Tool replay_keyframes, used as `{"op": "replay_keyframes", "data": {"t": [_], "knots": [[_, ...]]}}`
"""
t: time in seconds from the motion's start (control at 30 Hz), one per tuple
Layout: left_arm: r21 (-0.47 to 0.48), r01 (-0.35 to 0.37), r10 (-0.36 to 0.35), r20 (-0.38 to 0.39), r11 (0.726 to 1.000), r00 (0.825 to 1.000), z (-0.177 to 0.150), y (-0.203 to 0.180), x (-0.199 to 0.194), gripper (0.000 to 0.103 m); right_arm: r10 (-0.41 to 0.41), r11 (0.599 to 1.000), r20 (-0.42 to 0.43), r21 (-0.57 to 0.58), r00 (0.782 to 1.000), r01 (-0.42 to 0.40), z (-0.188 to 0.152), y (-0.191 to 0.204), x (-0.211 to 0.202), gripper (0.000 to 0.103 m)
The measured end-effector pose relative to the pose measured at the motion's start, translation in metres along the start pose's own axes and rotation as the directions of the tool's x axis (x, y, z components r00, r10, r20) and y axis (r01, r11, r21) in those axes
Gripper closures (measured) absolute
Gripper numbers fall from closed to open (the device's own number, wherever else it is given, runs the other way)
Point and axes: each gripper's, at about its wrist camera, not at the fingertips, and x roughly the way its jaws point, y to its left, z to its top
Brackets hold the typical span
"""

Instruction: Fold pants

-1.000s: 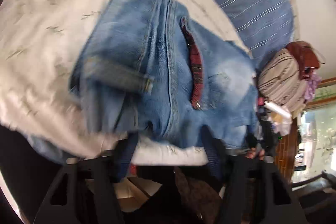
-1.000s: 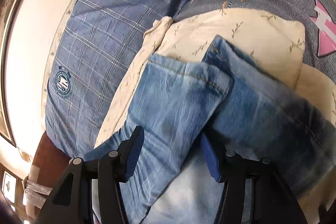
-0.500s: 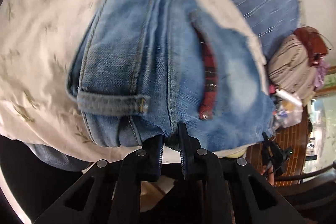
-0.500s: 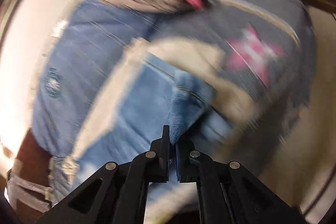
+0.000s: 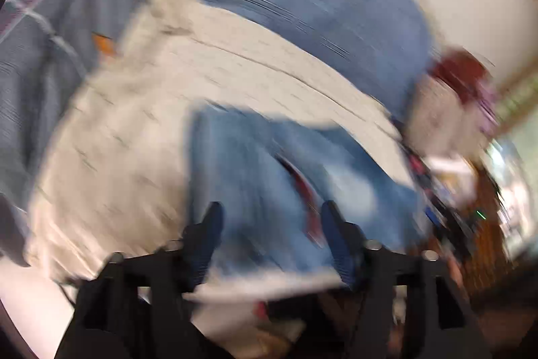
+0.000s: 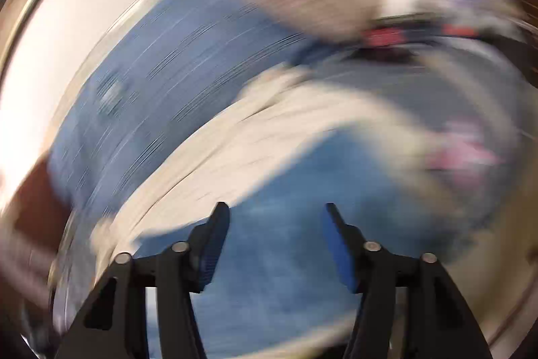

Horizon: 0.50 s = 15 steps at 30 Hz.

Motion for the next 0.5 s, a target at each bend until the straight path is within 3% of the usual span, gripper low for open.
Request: {"op": "replay_keyframes", "data": {"t": [0.07, 0.1, 0.17, 0.27, 0.3, 0.33, 0.4, 0.47, 0.5], "knots": [[-0.077, -0.012, 0.008, -0.059, 0.997, 0.998, 0.019, 0.013, 0.023, 0.042, 0.12, 0.985, -0.122, -0.107, 0.985, -0.133, 0.0, 0.053, 0.052, 0.043], [-0.106, -0.008, -0.002, -0.095, 0.994, 0.995, 0.025, 0.018, 0.034, 0.042, 0.14, 0.976, -0.164, -0.144, 0.976, -0.164, -0.002, 0.072, 0.07, 0.043], [-0.147, -0.011, -0.012, -0.159, 0.989, 0.987, 0.036, 0.024, 0.061, 0.043, 0.141, 0.941, -0.255, -0.266, 0.957, -0.209, -0.012, 0.125, 0.12, 0.041], [-0.158, 0.004, -0.034, -0.194, 0.987, 0.98, 0.041, 0.021, 0.089, 0.043, 0.105, 0.901, -0.364, -0.359, 0.925, -0.244, -0.026, 0.168, 0.173, 0.037], [-0.157, 0.008, -0.039, -0.198, 0.988, 0.979, 0.044, 0.016, 0.099, 0.052, 0.075, 0.877, -0.428, -0.402, 0.901, -0.264, -0.034, 0.183, 0.196, 0.036], [-0.151, 0.008, -0.039, -0.199, 0.988, 0.979, 0.046, 0.015, 0.105, 0.07, 0.043, 0.865, -0.44, -0.433, 0.897, -0.253, -0.043, 0.187, 0.203, 0.038], [-0.138, 0.032, -0.057, -0.18, 0.99, 0.982, 0.056, 0.011, 0.106, 0.076, -0.024, 0.802, -0.458, -0.54, 0.889, -0.256, -0.055, 0.201, 0.216, 0.098], [-0.129, 0.034, -0.052, -0.134, 0.991, 0.99, 0.063, 0.013, 0.116, 0.076, -0.036, 0.774, -0.419, -0.586, 0.907, -0.24, -0.057, 0.208, 0.211, 0.1], [-0.123, 0.013, -0.028, -0.118, 0.992, 0.993, 0.066, 0.012, 0.119, 0.076, -0.016, 0.78, -0.386, -0.582, 0.922, -0.231, -0.051, 0.21, 0.209, 0.101]]}}
